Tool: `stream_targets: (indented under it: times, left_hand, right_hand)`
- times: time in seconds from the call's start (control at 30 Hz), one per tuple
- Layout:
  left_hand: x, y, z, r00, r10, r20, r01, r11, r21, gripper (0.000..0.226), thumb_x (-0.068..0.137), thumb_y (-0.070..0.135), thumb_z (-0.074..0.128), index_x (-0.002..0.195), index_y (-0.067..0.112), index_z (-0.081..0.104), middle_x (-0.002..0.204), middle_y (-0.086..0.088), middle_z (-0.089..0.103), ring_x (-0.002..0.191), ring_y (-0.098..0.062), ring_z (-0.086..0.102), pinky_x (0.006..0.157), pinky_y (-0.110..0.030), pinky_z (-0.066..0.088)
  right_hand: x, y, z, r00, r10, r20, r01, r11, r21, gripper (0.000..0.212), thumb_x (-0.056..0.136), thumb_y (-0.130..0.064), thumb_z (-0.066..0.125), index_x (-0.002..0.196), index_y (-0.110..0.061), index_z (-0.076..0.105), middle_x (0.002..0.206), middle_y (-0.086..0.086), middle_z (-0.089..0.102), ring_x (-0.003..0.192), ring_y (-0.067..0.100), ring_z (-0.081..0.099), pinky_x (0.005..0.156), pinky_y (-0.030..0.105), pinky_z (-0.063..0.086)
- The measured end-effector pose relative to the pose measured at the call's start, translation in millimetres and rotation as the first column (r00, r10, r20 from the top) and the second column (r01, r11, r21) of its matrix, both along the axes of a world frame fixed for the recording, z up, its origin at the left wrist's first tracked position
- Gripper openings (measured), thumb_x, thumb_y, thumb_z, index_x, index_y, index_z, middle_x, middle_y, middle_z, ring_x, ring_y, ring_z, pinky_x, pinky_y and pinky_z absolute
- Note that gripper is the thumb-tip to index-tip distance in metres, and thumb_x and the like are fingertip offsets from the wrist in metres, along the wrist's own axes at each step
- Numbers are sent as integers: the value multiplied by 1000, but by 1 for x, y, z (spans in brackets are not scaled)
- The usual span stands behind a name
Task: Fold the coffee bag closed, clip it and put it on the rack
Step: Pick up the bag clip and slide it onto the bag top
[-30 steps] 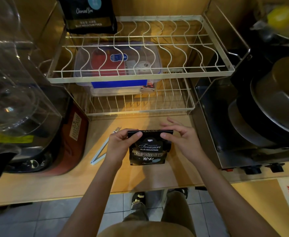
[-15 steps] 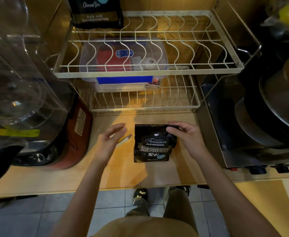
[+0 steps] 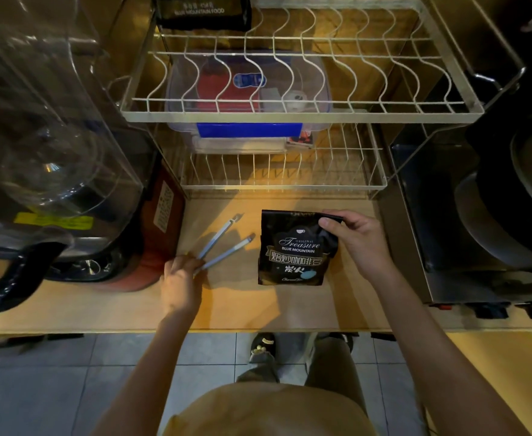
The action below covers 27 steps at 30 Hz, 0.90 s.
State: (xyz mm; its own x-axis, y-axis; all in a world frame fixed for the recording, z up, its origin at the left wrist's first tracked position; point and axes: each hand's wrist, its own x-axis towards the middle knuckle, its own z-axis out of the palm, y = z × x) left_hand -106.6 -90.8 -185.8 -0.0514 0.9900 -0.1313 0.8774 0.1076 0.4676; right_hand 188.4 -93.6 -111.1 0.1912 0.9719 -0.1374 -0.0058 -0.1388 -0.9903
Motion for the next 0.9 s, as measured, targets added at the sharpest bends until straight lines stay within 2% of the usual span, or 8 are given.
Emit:
stream_targets:
  times: [0.13,0.23,0.33,0.37,0.53,0.67,0.77,0.9]
  left_hand:
    - [7,12,16,952,67,300,-80,996,29,18,81,2,61,98,0,64,104,-20,65,99,-33,56,82,-37,42]
    - [15,17,40,765,179,619,-147,984,-103,13,84,8,57,96,9,63,99,-11,63,92,-21,54,78,-27,39]
    - [21,22,71,569,174,804,-100,985,-142,9,86,10,55,92,11,61,94,-8,58,88,-18,54,81,-29,46]
    - [22,24,81,557,139,819,-61,990,-127,10,86,12,55,93,13,61,94,-7,58,86,-15,55,79,-27,46]
    - [35,35,116,654,-198,730,277,961,13,16,85,7,54,93,18,62,101,6,59,84,5,54,75,-10,44]
    - [49,42,119,741,-382,553,435,900,38,18,83,5,57,101,7,61,109,-4,59,102,-13,55,90,-26,43]
    - [58,47,117,710,-394,583,462,886,35,19,81,5,59,99,10,55,102,1,61,93,2,57,81,-11,45]
    - [71,48,110,638,-272,720,422,906,-32,27,78,4,63,99,15,48,95,7,64,90,4,61,78,-12,50]
  right_hand:
    - [0,0,0,1000,-6,-2,6,1000,-2,21,77,-11,69,79,-31,75,79,-16,75,77,0,68,61,11,52]
    - [-2,-1,1,1000,-9,-6,9,1000,-2,20,77,-9,69,77,-28,74,76,-16,75,75,-1,68,59,10,52]
    - [-2,-1,2,1000,-17,-22,17,1000,-1,21,78,-7,68,76,-27,73,73,-16,75,72,-1,68,57,10,51]
    - [-3,-1,3,1000,-17,-24,17,1000,-2,21,78,-6,68,76,-26,73,73,-16,75,72,-2,68,57,10,51]
    - [-3,-1,4,999,-26,-21,26,1000,-15,23,77,-3,67,76,-25,72,71,-18,74,71,-5,67,59,8,50]
    - [-2,-3,5,1000,-10,-17,9,999,-43,22,77,-7,69,72,-28,74,74,-18,74,72,-5,67,57,8,51]
    - [0,-4,5,1000,12,-12,-13,998,-62,22,76,-9,69,72,-30,75,76,-19,75,73,-5,67,58,8,50]
    - [2,-3,8,999,41,5,-40,995,-96,18,74,-14,71,74,-31,75,78,-19,74,77,-5,66,62,6,49]
